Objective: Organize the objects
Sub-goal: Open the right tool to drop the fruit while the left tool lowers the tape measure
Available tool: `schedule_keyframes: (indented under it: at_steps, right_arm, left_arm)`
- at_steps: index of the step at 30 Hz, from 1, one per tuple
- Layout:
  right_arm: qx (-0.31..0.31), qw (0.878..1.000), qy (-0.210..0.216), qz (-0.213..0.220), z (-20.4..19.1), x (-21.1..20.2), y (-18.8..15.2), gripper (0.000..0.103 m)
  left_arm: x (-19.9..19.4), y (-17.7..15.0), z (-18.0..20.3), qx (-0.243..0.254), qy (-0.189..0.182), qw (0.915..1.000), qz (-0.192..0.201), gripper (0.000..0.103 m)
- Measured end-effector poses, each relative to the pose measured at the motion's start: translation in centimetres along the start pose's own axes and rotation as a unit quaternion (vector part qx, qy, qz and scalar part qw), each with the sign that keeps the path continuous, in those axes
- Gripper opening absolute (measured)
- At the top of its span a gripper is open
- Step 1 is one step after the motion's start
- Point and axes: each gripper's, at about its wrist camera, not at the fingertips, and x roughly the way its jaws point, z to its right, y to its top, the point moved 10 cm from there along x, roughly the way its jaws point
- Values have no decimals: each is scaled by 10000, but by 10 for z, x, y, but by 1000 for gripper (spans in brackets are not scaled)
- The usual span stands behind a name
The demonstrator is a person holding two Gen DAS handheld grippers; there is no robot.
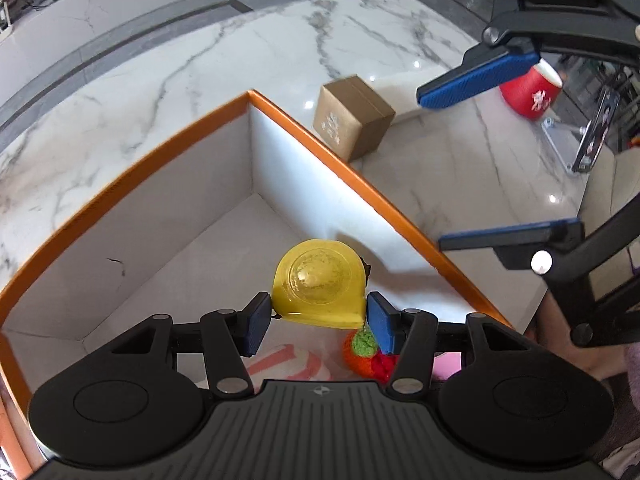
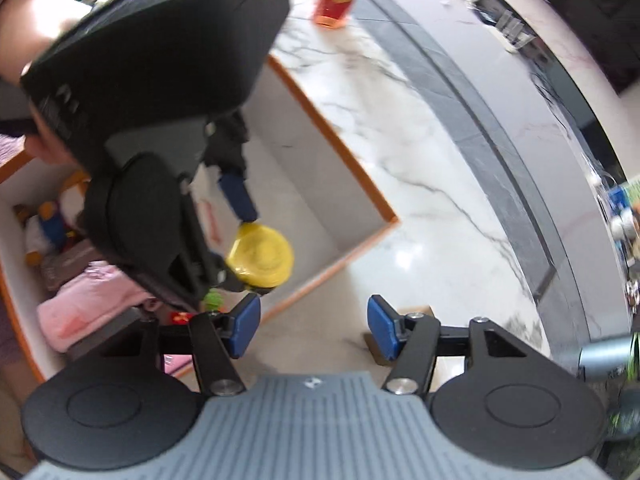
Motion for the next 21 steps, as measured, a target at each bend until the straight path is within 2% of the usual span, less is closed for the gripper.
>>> schedule_keyframes:
  at_steps: [5,6,7,8,9,10,17,21]
  right_arm:
    - [171,9998,-40,38,-5,1,-13,61]
    - [253,9997,7,29,-4,2,-14,61]
    - [332,9994,52,-4,-8,4,0,61]
    - [396,9992,103,-18,-6,5,1,61]
    - [435,9990,143,-4,-7,4,0,61]
    - [439,9989,174,23,-7,4,-3,61]
    - [598,9980,208,6,0,19,-40,61]
    - [704,9973,183,-60,6,23,-48,61]
  left_arm:
    - [18,-6,4,187,-16,9994,-295,60]
    - [20,-6,4,184,-2,9993,-338,57]
    - [22,-6,5,164,-1,9991,-379,55]
    - [23,-5,4,135,-32,9991,-391,48]
    - [24,-5,4,109,-74,9989,-440,35]
    - [25,-6,3,84,-76,9988,-470,34]
    - [28,-7,0,-34,-27,9984,-557,36]
    - [20,0,-6,-115,88,9994,-320,42]
